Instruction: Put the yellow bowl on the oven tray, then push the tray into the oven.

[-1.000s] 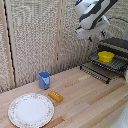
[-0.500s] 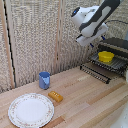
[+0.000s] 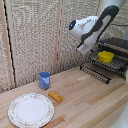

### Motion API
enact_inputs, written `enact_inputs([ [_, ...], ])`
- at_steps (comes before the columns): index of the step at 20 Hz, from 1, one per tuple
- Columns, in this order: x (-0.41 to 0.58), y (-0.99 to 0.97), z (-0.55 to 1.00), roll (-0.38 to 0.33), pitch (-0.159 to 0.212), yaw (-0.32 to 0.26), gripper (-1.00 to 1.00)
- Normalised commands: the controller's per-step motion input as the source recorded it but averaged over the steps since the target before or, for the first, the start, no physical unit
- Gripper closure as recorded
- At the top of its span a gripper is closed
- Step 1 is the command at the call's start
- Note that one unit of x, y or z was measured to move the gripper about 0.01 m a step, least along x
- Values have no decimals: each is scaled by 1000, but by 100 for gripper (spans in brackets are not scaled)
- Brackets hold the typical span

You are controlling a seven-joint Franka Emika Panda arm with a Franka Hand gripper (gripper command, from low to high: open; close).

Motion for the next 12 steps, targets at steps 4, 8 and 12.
enact_inputs([
  [4, 0, 0, -370, -230, 154, 294, -100],
  [8, 0, 0, -369, -225, 153, 297, -100],
  [12, 0, -21, -383, -211, 171, 290, -100],
])
